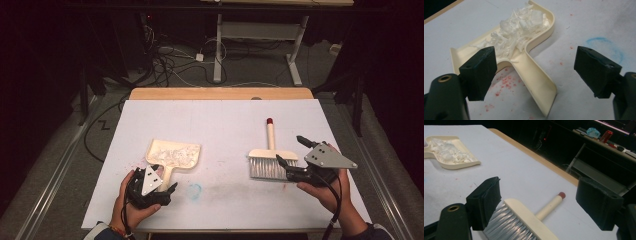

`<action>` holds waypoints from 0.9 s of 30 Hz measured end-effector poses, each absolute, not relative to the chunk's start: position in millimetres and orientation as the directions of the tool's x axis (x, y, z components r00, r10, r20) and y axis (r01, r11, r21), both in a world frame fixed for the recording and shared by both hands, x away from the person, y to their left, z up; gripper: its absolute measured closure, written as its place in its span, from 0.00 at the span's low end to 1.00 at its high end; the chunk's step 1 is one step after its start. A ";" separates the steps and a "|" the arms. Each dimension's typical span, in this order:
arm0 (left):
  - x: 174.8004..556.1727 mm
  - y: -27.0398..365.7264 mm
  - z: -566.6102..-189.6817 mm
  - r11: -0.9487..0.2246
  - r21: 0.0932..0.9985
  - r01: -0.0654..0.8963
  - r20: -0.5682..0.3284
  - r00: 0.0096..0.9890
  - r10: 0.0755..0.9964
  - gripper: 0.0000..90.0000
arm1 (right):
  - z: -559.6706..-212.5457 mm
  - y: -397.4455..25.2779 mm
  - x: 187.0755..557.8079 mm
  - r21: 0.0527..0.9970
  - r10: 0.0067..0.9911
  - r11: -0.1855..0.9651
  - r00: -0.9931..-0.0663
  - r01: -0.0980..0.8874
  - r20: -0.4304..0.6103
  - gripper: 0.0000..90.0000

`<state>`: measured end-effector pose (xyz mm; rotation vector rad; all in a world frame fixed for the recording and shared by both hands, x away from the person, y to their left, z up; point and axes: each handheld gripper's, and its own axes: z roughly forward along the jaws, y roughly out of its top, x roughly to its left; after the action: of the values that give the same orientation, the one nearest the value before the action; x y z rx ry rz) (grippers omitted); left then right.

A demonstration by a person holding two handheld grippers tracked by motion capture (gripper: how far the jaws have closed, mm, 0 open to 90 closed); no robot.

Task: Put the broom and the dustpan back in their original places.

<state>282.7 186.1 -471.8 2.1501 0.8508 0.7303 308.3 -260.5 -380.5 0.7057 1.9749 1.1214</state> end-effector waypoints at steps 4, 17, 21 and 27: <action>282.7 185.4 -472.3 -0.541 0.768 0.343 0.242 0.627 0.741 0.20 | -386.2 -264.9 305.9 0.874 0.746 0.474 -0.576 0.105 -0.335 0.22; 281.2 185.2 -470.8 -0.551 0.770 0.323 0.260 0.629 0.732 0.20 | -406.2 -283.3 297.9 0.875 0.750 0.471 -0.573 0.109 -0.332 0.22; 280.5 185.5 -470.2 -0.547 0.773 0.321 0.259 0.628 0.734 0.20 | -412.9 -290.8 295.7 0.881 0.758 0.459 -0.568 0.117 -0.320 0.22; 279.8 187.7 -468.6 -0.541 0.779 0.318 0.262 0.619 0.741 0.20 | -429.6 -303.1 289.1 0.876 0.765 0.460 -0.566 0.147 -0.307 0.22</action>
<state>279.8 187.7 -468.6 2.1335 0.8269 0.7668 289.1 -303.1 -429.6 0.7588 1.9955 1.1038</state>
